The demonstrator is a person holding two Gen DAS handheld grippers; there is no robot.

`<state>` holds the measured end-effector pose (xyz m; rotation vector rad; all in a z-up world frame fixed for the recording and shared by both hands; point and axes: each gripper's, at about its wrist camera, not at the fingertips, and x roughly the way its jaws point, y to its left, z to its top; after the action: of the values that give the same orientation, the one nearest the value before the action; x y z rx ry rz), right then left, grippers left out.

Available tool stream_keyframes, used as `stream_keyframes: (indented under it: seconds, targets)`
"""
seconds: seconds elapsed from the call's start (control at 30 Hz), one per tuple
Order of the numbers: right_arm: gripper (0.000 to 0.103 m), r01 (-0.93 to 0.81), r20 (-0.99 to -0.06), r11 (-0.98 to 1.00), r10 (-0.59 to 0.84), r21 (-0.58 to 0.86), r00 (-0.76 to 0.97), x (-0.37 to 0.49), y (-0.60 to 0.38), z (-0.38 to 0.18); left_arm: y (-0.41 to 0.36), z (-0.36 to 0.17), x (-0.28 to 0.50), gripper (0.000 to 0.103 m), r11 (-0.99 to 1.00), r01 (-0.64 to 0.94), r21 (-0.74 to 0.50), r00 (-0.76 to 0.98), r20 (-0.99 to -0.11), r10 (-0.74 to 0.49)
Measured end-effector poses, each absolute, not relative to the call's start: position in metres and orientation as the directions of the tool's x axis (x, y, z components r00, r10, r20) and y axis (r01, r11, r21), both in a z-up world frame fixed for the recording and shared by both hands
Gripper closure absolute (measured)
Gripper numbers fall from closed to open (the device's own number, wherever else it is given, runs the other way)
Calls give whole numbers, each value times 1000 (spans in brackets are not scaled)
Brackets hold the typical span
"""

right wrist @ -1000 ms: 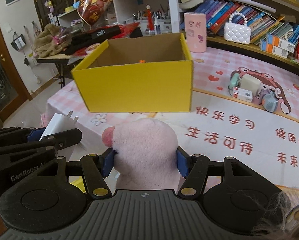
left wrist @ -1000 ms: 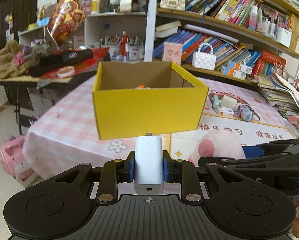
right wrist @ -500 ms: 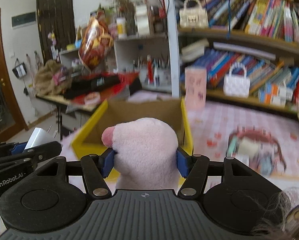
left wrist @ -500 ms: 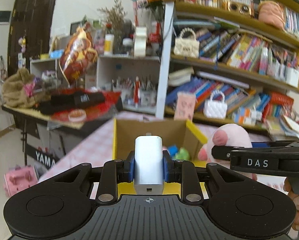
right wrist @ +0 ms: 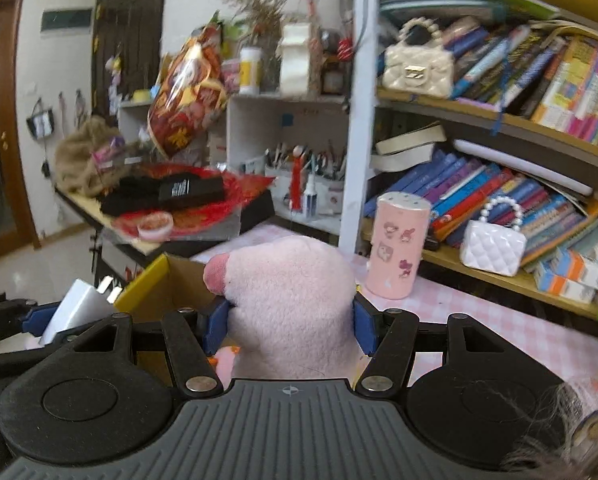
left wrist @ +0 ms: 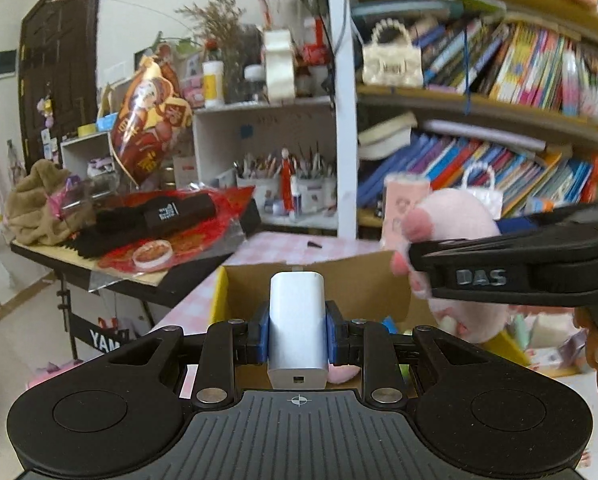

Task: Organize objects
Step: 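Carry the pig and charger over the yellow box and open both grippers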

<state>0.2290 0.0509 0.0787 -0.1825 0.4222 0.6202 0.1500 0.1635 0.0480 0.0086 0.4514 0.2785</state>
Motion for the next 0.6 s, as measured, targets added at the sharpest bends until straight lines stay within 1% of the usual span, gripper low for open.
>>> stream_keyframes:
  seconds: [0.13,0.3,0.47,0.6]
  targets:
    - [45,-650,-507,759,544,-44,669,255,67,60,163,31,173,78,956,-276,105,825,-484,291]
    - [45,-722,-597,686,542,-92,591,278,91,36,165,11,188,78,948,-284,146,768,-557,316]
    - [44,-756,-656,649,536,-82,531,291,103,22,169,-1,196,78,941,-301,155,725,-604,331]
    - [40,-774,-678,626,530,-92,509,291,109,16,171,-6,198,78,938,-308,158,707,-621,337]
